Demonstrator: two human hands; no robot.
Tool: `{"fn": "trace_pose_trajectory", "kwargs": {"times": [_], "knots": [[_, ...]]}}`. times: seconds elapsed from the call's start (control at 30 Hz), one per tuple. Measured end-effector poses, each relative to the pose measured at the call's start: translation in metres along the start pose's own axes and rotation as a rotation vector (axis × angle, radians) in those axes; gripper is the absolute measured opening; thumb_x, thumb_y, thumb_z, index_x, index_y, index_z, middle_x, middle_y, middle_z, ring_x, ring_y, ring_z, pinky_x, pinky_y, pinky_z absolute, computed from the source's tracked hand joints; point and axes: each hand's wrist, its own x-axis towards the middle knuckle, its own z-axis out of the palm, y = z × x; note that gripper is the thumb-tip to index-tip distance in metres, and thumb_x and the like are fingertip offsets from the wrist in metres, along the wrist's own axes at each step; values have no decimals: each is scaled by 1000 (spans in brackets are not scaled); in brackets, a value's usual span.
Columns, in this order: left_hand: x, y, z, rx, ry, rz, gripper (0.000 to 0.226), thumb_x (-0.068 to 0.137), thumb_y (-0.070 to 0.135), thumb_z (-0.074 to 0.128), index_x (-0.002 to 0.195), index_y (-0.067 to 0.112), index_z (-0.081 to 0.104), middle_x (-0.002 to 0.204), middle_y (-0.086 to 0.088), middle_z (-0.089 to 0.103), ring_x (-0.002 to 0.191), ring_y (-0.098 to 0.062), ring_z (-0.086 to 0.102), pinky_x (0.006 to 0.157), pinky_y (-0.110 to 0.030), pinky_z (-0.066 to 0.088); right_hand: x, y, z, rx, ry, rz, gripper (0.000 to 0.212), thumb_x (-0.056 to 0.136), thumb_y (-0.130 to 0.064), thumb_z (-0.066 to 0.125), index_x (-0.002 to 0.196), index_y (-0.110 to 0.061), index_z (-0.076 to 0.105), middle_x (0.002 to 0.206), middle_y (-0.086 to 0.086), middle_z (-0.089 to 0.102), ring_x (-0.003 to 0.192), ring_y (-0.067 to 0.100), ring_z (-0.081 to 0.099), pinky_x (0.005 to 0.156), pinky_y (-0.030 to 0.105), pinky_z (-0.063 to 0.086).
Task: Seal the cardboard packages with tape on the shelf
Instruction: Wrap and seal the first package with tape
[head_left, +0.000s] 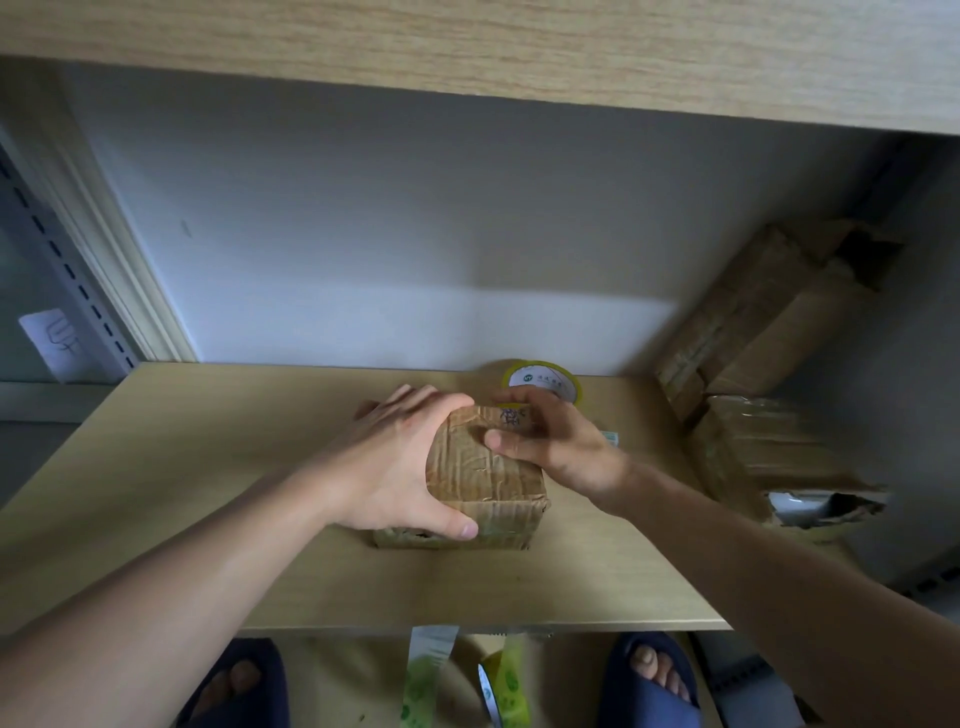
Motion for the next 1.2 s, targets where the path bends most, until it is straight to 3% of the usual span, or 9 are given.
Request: {"fn": "trace_pose_trajectory", "kwargs": {"times": [0.2, 0.3, 0.43, 0.57, 0.73, 0.9, 1.0, 1.1, 1.2], "knots": [[1, 0, 1, -10, 2, 7, 119, 50, 82, 74, 150, 35, 28, 145, 15, 38, 136, -10, 34, 114, -44, 34, -15, 10, -6, 33, -135, 3, 109, 63, -42, 93, 153, -36, 33, 137, -6, 61, 128, 8, 59, 105, 30, 52], [2, -1, 1, -18, -15, 12, 120, 50, 82, 74, 151, 35, 27, 146, 16, 36, 136, -9, 33, 115, -44, 34, -20, 14, -2, 46, -116, 11, 118, 55, -53, 95, 154, -40, 31, 140, -7, 60, 134, 11, 55, 115, 43, 45], [2, -1, 1, -11, -10, 20, 121, 48, 83, 72, 151, 35, 28, 146, 16, 37, 136, -9, 34, 114, -45, 35, -26, 12, -2, 10, -135, 1, 122, 55, -50, 94, 156, -38, 27, 144, -10, 54, 138, 9, 49, 119, 40, 40], [2, -1, 1, -17, -6, 26, 120, 49, 81, 73, 151, 35, 29, 144, 17, 38, 135, -9, 35, 114, -44, 34, -27, 8, -3, 53, -129, -9, 108, 55, -42, 94, 148, -34, 39, 137, -9, 61, 131, 7, 56, 113, 35, 47], [2, -1, 0, -26, -19, 33, 120, 51, 80, 75, 151, 34, 28, 143, 17, 36, 134, -9, 33, 115, -44, 33, -20, 7, -11, 112, -110, -45, 62, 76, -16, 86, 132, -14, 58, 124, 12, 70, 115, 19, 69, 95, 30, 57], [1, 1, 0, -17, -14, 21, 122, 54, 77, 80, 153, 31, 27, 142, 15, 37, 134, -10, 33, 113, -42, 32, -10, 5, -10, 207, -12, -19, 25, 95, -11, 69, 117, 1, 70, 83, 7, 70, 66, 11, 65, 60, 20, 49], [2, 0, 1, -20, -11, 21, 122, 52, 79, 78, 153, 32, 27, 141, 16, 37, 132, -9, 33, 113, -41, 33, -2, 6, -8, 116, 93, -44, 25, 97, -24, 70, 94, 0, 75, 74, 11, 62, 69, 21, 56, 66, 33, 47], [2, 0, 2, -23, 5, 26, 122, 52, 79, 78, 153, 32, 27, 141, 16, 37, 132, -8, 32, 113, -41, 32, 3, 3, -2, 60, 189, -90, 43, 100, -24, 66, 68, 3, 60, 62, 12, 45, 55, 18, 41, 55, 26, 37], [2, -1, 3, -38, 29, 29, 122, 52, 78, 79, 153, 33, 28, 142, 17, 37, 132, -7, 32, 113, -39, 32, 1, 2, 0, 86, 206, -32, 47, 104, -35, 59, 71, -2, 62, 65, 10, 51, 57, 19, 46, 59, 30, 40]]}}
